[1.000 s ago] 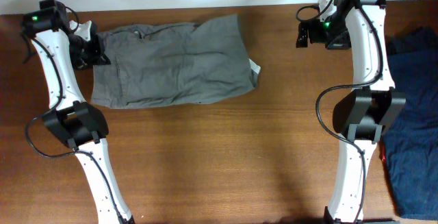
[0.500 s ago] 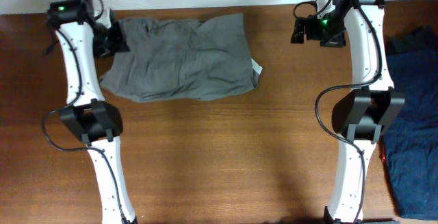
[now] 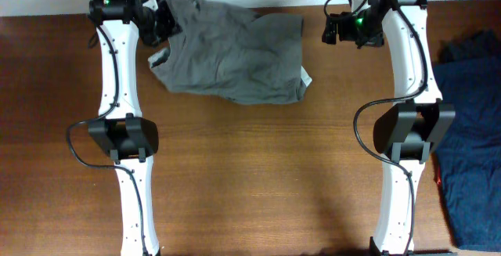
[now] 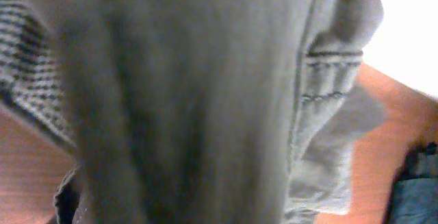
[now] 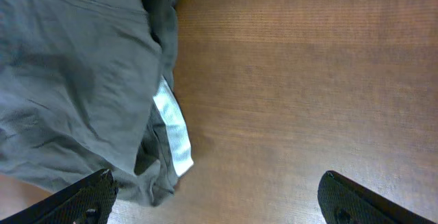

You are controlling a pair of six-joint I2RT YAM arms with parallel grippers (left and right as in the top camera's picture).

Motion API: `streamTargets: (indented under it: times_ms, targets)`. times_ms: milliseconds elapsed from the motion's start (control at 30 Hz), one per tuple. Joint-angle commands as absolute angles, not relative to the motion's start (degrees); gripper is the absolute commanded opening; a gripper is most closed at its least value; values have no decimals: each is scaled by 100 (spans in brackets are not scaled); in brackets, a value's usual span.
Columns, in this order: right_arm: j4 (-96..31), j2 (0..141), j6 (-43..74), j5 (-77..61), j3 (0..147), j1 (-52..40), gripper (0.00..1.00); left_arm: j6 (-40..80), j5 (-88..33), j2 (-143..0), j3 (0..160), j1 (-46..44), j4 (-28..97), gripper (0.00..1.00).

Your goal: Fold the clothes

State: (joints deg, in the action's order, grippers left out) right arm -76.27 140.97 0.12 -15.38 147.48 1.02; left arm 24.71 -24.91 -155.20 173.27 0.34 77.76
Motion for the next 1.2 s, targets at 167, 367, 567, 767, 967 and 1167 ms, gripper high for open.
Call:
streamTargets:
  times_ms: [167, 367, 567, 767, 967, 1167]
  targets:
    - [-6921, 14031, 386, -1605, 14381, -292, 99, 3026, -2821, -14903, 17454, -475, 7059, 1]
    - [-6355, 14031, 655, -1612, 13753, -375, 99, 3245, -2412, -14905, 17454, -878, 6663, 1]
    - [-6370, 14031, 655, -1632, 13585, -381, 99, 3258, -1435, -14914, 17443, -1332, 6580, 2]
    - [-6447, 14031, 655, -1629, 13585, -379, 99, 3256, -956, -14925, 17310, -1780, 6390, 2]
    - [-6451, 14029, 652, -1627, 13585, -364, 99, 3253, -958, -14929, 16877, -2069, 6230, 5]
    - [-6534, 14029, 652, -1629, 13585, -294, 98, 3253, -1219, -14929, 16094, -2263, 5758, 7]
